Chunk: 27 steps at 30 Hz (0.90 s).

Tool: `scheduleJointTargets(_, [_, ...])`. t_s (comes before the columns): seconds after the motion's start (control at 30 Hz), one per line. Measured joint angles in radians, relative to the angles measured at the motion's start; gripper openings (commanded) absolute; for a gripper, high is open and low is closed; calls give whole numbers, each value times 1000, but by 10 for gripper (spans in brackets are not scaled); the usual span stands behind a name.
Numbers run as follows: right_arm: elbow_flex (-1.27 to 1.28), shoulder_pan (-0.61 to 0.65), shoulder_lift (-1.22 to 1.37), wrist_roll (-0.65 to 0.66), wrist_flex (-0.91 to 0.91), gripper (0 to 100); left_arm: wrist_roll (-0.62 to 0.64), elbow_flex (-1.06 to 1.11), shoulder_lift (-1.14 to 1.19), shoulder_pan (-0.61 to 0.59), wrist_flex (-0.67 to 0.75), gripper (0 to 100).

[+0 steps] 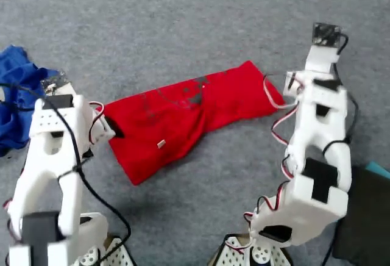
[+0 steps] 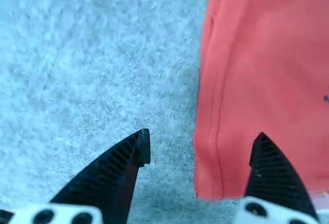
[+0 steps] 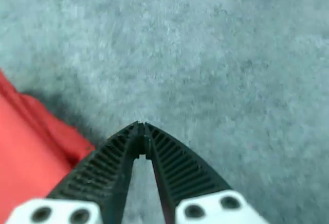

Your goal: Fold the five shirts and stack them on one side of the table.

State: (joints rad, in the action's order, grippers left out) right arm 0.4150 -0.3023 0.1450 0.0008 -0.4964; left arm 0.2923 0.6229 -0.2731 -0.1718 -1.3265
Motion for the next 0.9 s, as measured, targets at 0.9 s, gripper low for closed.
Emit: scheduleJointTargets(0.9, [74, -2, -31, 0, 170, 6, 71, -434, 678, -31, -6, 122])
